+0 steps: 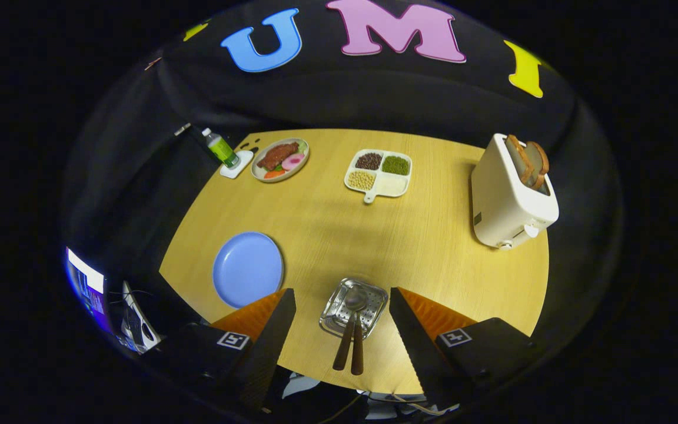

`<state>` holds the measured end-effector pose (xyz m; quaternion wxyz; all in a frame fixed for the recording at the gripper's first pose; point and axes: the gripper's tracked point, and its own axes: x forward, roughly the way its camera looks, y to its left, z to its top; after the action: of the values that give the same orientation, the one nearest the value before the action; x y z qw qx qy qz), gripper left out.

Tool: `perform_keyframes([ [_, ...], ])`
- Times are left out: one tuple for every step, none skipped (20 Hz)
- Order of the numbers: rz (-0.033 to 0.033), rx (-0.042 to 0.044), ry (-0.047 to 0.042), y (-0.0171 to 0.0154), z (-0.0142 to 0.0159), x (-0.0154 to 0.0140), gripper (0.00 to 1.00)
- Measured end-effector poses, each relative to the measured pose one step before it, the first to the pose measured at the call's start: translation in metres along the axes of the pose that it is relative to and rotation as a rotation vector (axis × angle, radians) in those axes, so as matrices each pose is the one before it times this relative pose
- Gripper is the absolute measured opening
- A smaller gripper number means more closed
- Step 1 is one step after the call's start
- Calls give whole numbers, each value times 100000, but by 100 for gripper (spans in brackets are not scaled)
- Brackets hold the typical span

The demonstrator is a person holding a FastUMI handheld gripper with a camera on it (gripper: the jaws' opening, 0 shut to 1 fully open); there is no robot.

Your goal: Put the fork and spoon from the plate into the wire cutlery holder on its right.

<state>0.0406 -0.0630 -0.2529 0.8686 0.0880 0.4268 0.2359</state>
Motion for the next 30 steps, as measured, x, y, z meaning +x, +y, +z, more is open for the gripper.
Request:
perform_keyframes([
  [445,-501,-4613,307,701,-844,100],
  [203,-382,-3959,178,582,-808,100],
  [327,-126,-3809,126,745,-821,100],
  [590,24,-4163,98,755,-652,100],
  [474,67,-3826,261,598,-464,100],
  [-310,-349,-3809,63,553,-679,100],
  [-970,-983,-3831,-51,434,-634,100],
  [-1421,-1500,-4319,-171,581,-618,99],
  [-2081,-1557,-4142,-104,569,-407,99],
  [-1095,-1649,-4171,59,609,-636,100],
  [-1099,-2055,-4117,125,687,-748,99],
  [-993,-1550,-3066,68,575,-601,99],
  [-172,-1528,-2993,209,578,-422,99],
  [-374,-1204,-2589,209,590,-448,99],
  [-363,-389,-1825,26,353,-178,99],
  [146,530,-2000,156,323,-209,99],
  [416,383,-1907,308,504,-151,99],
  [431,15,-1204,233,375,39,99],
  [202,4,-786,225,271,61,99],
  [149,260,-327,114,58,-17,99],
  [141,47,-440,111,188,-60,99],
  [-332,-21,-545,13,59,-11,99],
  [-15,-84,-408,55,196,42,99],
  [-49,145,-637,88,72,-11,99],
  [136,145,60,165,-33,41,99],
  [52,-285,-548,108,46,14,99],
  [-8,-623,400,1,-53,113,99],
  [181,-306,230,122,-123,93,99],
  [284,-111,135,120,-93,115,99],
  [205,-210,526,108,-128,59,99],
])
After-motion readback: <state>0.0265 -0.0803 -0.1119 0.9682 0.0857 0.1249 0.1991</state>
